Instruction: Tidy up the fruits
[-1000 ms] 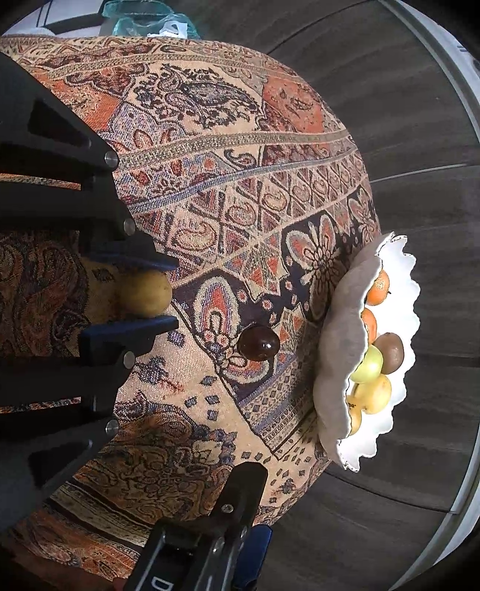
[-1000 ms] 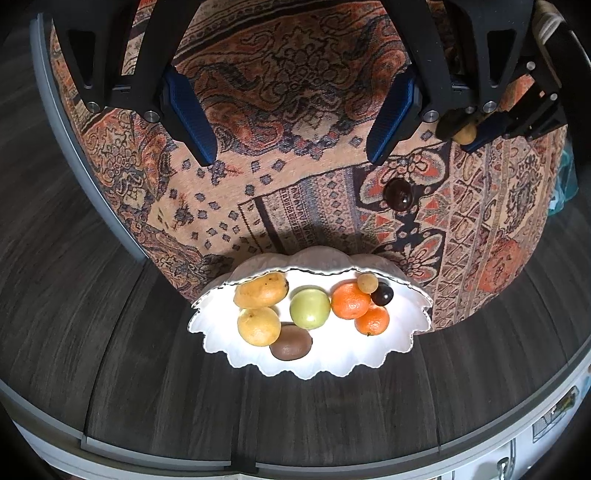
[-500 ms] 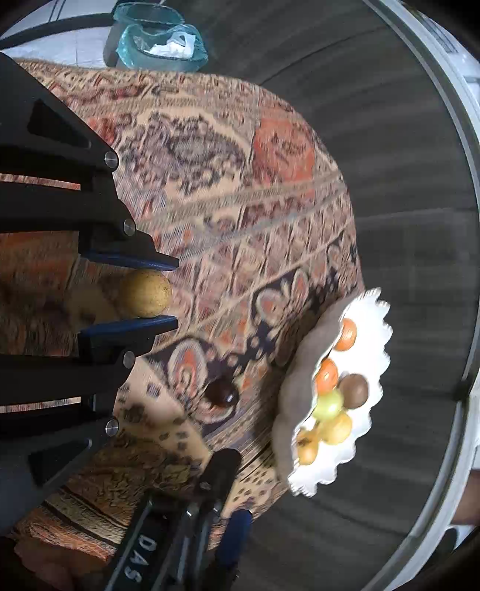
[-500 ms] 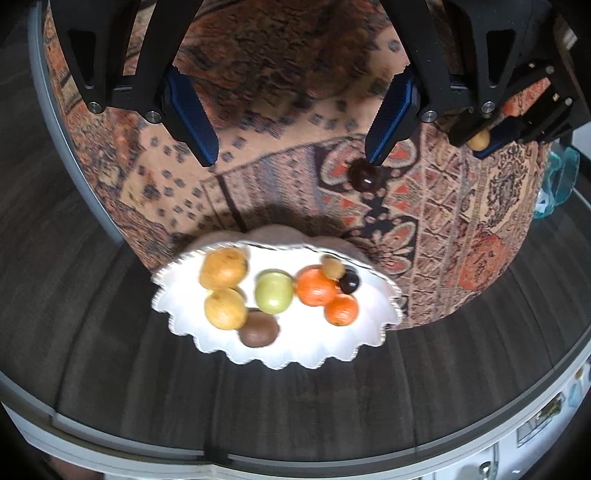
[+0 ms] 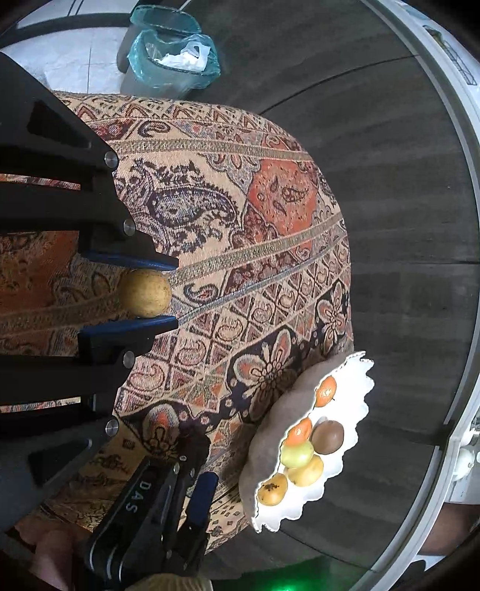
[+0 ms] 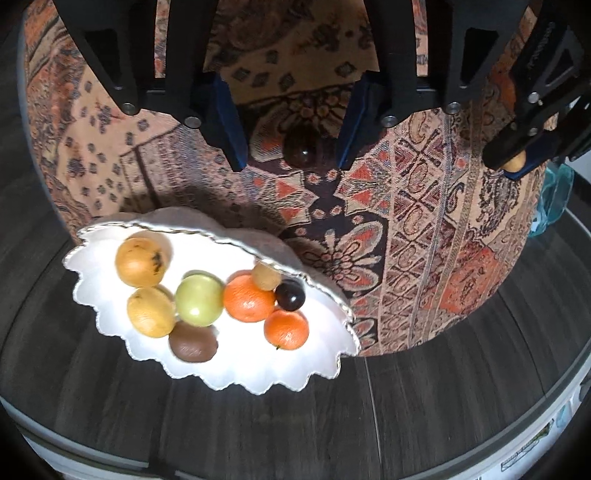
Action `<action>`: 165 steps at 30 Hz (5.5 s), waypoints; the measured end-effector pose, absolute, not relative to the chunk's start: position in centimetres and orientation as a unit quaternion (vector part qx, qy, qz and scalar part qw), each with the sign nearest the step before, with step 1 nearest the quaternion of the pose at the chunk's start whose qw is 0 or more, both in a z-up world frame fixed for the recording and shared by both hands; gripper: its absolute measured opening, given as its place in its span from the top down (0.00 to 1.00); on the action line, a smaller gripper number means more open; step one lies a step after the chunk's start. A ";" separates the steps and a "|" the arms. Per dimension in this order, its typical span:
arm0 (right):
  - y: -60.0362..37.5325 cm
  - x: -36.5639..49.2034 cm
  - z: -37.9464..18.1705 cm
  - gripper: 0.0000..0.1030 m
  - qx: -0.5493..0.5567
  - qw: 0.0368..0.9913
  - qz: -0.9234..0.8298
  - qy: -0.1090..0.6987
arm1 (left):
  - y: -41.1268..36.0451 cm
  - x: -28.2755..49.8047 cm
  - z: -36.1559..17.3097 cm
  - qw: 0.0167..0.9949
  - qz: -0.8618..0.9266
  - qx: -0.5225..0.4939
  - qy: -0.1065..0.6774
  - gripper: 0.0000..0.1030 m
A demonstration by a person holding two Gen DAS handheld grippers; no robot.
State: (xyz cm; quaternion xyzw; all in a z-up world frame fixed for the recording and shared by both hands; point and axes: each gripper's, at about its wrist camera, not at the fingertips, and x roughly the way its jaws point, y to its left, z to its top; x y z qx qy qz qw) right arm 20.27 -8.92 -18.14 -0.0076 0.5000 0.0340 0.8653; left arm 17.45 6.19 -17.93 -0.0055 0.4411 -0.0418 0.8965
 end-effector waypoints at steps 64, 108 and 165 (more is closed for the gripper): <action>-16.7 26.2 -12.8 0.74 0.037 0.876 0.032 0.480 | -5.6 30.3 -13.6 0.903 -0.167 0.058 0.392 0.75; -17.2 16.6 -2.8 0.30 0.017 0.921 -0.036 0.389 | -1.3 18.4 -4.0 0.940 -0.075 0.048 0.330 0.08; -16.8 6.6 3.7 0.22 0.008 0.949 -0.051 0.312 | 0.2 8.6 1.5 0.955 -0.052 0.028 0.290 0.03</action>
